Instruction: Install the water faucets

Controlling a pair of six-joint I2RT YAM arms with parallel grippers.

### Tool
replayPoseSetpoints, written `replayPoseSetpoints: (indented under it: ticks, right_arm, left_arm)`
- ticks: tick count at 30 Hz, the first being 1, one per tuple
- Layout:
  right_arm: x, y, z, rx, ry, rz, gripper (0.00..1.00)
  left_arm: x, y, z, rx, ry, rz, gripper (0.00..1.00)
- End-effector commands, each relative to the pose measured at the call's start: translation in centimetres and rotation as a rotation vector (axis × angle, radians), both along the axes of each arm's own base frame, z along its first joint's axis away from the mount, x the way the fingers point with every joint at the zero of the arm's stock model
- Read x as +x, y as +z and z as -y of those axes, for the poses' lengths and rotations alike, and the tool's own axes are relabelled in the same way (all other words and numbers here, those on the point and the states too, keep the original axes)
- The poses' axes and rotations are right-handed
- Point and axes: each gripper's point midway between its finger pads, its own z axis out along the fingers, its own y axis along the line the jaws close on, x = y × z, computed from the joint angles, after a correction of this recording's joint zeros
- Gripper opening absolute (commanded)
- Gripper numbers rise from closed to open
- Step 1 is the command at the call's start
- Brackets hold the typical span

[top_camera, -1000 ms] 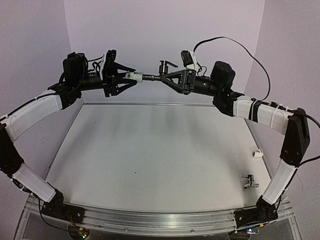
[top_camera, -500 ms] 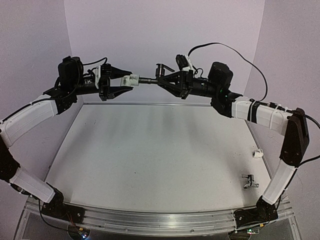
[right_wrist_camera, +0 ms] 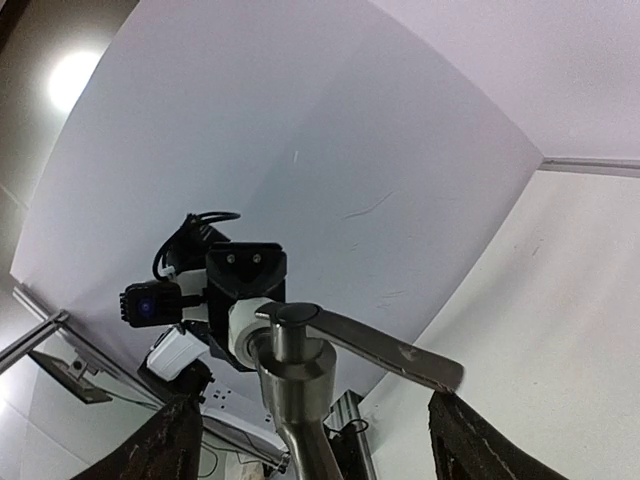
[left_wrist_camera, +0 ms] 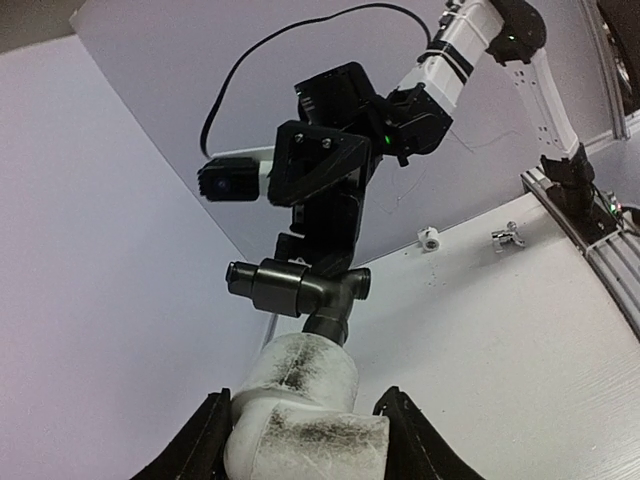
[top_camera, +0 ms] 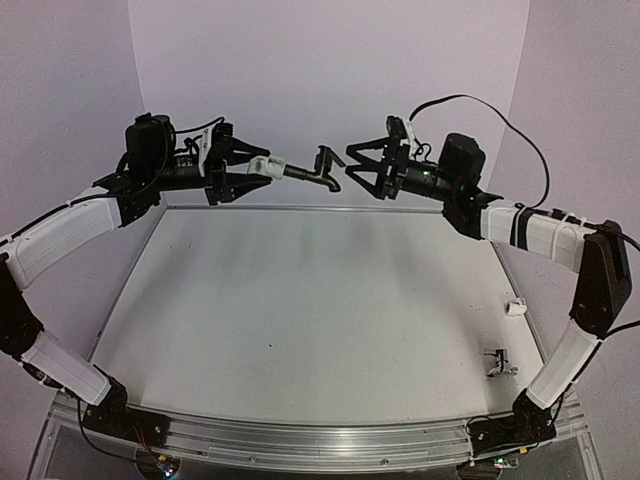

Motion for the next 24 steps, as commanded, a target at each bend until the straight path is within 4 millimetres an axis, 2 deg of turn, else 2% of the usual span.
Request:
replayPoseSetpoints:
  ticks: [1,3,7,10,12,15,17,21,24]
  right_arm:
    - [-0.4,1.8,4.0,0.002,-0.092,0.167,0.82]
    - [-0.8,0.7,4.4,-0.059,-0.103,0.237,0.84]
    - [-2.1,0.4,4.6,-0.183,-0.105,0.52,0.84]
    - [-2.5,0.0,4.6,-0.27,-0.129,0.736,0.84]
    - [-2.4,-0.2,4.5,-0.33,-0.164,0.901,0.84]
    - [-2.1,-0.5,3.9,-0.387,-0.174,1.072,0.83]
    - [-1.7,-0.7,3.2,-0.413,-0.161,1.146,0.83]
    - [-0.2,-1.6,1.8,-0.435,-0.131,1.189,0.81]
    - [0.1,-2.3,0.6,-0.41,-0.083,1.175,0.8]
  left_arm:
    - [0.6,4.4,-0.6,-0.095,0.064,-0.12,0.0]
    - [1.5,4.9,-0.7,-0.126,0.099,-0.22,0.0]
    - [4.4,5.2,-0.9,-0.227,0.196,-0.534,0.0]
    - [8.1,4.4,-1.4,-0.361,0.3,-0.895,0.0]
    - [9.3,2.6,-1.8,-0.426,0.327,-1.136,0.0]
    - [9.6,0.2,-2.0,-0.451,0.296,-1.427,0.0]
    - [9.4,-0.6,-2.2,-0.459,0.272,-1.563,0.0]
    - [8.5,-0.9,-2.2,-0.457,0.241,-1.667,0.0]
    - [7.6,-1.2,-2.1,-0.43,0.216,-1.701,0.0]
